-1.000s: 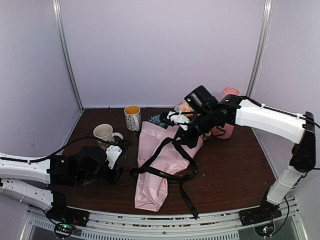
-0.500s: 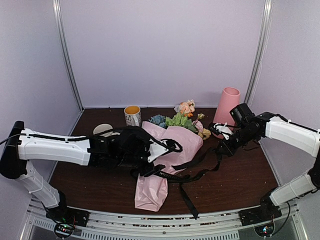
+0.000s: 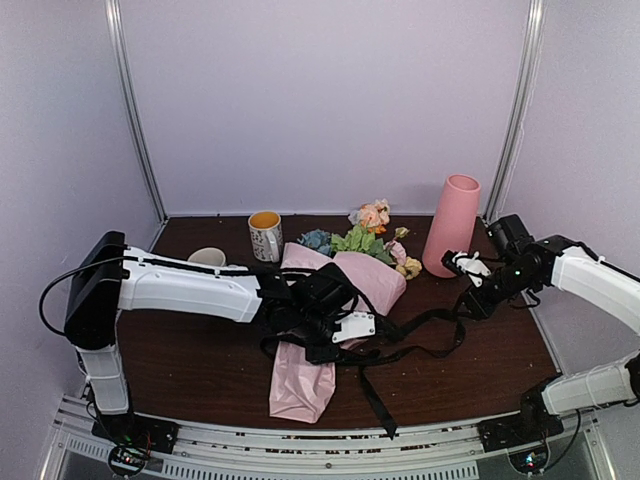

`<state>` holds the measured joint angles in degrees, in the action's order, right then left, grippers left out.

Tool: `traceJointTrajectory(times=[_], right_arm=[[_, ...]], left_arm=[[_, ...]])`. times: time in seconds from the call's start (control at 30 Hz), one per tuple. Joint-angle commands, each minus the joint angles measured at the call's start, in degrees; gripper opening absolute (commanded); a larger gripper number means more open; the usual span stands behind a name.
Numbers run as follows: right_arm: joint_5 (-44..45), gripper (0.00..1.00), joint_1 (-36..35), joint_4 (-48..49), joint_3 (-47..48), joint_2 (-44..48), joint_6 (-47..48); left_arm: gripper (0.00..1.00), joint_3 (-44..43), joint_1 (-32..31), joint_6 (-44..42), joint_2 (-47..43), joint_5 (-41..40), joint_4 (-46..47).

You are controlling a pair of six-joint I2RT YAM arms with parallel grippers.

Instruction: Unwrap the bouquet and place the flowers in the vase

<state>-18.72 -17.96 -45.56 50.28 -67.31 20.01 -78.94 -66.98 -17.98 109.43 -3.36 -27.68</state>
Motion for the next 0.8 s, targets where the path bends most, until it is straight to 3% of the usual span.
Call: traceJointTrajectory(times=[0.0,0.07,0.13,0.2,0.33,0.53,0.77], right_arm=[[0.5,0.45,0.7,0.2,-0.3,2.1,-0.2],[-0.2,0.48,0.8,0.4,0.4,2.5,-0.4],[-1.3,0.49,0.8,0.4,1.1,2.7,-0.4],[-2.9,0.49,0.8,0.6,2.1,2.7,-0.4],[-6.0,0.49,0.8,1.0,3.7,2.4,-0.5],[-9.0,0.49,0.8,1.6,6.1,0.9,-0.8],[-11.9,0.49,0.6,3.5,8.4,-2.5,-1.7]], left_arm=[[0.49,-3.7,-0.3,-3.2,2.6,1.0,-5.1],[0.37,-3.7,-0.3,-3.7,3.1,1.0,-5.5],[0.14,-4.3,-0.3,-3.8,3.3,0.5,-6.3],[0.0,-4.5,-0.3,-3.4,2.6,-0.1,-6.5],[0.0,-1.8,-0.3,0.2,-2.4,-2.2,-4.2],[0.0,10.5,-0.3,9.0,-19.3,-12.7,4.3],[0.0,23.5,-0.3,23.8,-33.7,-22.2,2.5]])
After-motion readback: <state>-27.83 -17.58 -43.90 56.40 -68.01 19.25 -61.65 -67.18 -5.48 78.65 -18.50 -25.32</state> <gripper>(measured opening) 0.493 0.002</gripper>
